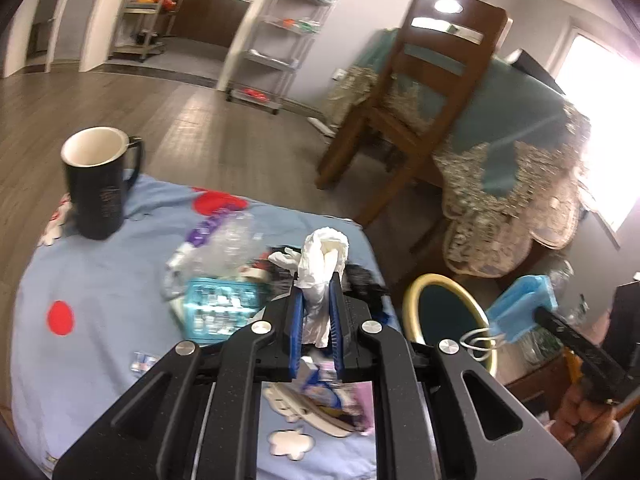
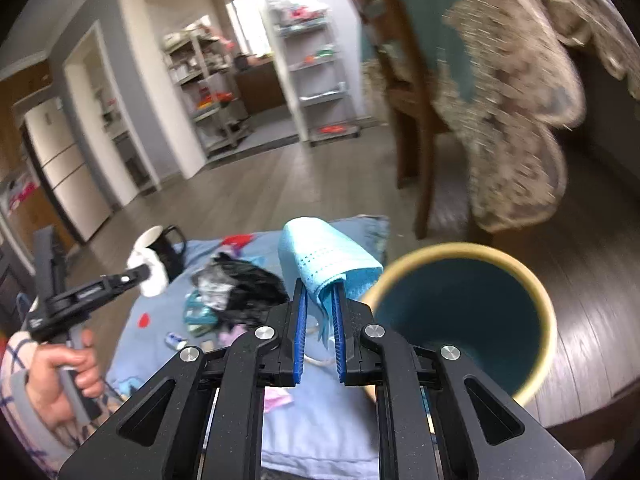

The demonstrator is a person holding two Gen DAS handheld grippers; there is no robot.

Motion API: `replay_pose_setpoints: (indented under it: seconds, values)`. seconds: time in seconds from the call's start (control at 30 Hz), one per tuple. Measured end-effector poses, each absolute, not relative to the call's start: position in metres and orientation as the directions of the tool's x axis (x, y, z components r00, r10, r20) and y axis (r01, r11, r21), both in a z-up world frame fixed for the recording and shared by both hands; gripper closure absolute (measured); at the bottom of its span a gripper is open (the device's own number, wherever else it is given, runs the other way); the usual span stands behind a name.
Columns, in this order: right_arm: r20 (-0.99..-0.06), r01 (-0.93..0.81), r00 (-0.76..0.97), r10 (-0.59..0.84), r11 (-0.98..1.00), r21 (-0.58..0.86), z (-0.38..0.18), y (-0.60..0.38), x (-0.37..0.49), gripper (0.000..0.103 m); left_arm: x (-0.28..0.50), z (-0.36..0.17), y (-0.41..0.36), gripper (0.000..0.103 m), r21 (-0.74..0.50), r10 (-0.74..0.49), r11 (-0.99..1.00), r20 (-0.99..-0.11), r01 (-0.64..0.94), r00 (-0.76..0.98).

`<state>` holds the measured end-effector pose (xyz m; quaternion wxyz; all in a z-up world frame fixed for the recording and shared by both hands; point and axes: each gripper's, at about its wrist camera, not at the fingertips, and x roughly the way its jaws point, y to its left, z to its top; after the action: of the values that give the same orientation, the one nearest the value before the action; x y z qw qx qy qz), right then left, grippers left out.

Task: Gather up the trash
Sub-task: 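Carry the face mask and tissue over the bin with both grippers, then open both grippers to drop the mask and tissue into the bin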

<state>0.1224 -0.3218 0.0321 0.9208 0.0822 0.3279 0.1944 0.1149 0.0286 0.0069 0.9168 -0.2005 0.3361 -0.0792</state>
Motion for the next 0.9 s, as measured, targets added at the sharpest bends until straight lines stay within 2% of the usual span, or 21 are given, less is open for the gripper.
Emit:
replay_pose_setpoints:
  seconds: [0.17, 0.33, 0.47, 0.67, 0.9]
  values:
    - [-0.584, -0.223, 0.734, 0.347, 0.935, 0.276, 0.02, -0.343, 0.12, 0.09, 0.118, 0.016, -0.006, 0.092, -0.412, -0.334, 0.907, -0.582, 0.086, 0.742]
    - [-0.62, -0.164, 0.744, 0.25, 0.967, 0.194, 0.009, -0.353, 0.119, 0.09, 0.125, 0.019, -0.048, 0.092, -0.393, -0.385, 0.905, -0.586, 0.164, 0.713]
    - [-0.634, -0.148, 0.74, 0.226, 0.974, 0.174, 0.003, -0.361, 0.121, 0.09, 0.134, 0.019, -0.08, 0.092, -0.396, -0.426, 0.893, -0.591, 0.214, 0.685]
    - [-0.682, -0.083, 0.701, 0.211, 0.973, 0.216, -0.015, -0.383, 0.135, 0.09, 0.149, 0.024, -0.127, 0.092, -0.381, -0.475, 0.877, -0.6, 0.292, 0.643]
    - [-0.74, -0.048, 0.633, 0.226, 0.966, 0.253, -0.042, -0.387, 0.152, 0.089, 0.172, 0.01, -0.173, 0.092, -0.382, -0.529, 0.848, -0.649, 0.367, 0.547]
